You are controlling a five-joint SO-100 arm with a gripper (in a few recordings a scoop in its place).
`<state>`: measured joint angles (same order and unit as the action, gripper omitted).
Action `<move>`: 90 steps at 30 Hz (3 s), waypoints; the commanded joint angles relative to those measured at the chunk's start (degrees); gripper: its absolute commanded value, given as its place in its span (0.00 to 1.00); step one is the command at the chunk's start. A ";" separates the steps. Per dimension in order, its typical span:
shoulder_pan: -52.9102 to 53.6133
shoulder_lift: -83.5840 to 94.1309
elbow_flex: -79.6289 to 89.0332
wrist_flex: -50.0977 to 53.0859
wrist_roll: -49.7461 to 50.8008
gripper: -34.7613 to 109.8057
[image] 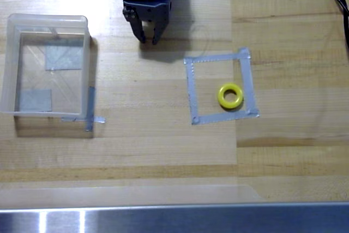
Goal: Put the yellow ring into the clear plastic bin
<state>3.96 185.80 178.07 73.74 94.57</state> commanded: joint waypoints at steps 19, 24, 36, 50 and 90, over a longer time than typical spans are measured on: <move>0.62 -1.49 -7.12 9.14 -1.41 0.28; 0.62 -15.64 -19.86 10.02 -1.67 0.28; -13.10 -66.80 -62.58 10.11 -1.14 0.28; -30.94 -92.29 -87.89 9.14 10.55 0.47; -27.77 -116.46 -102.30 6.68 10.99 0.53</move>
<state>-21.71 66.97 77.70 78.84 105.12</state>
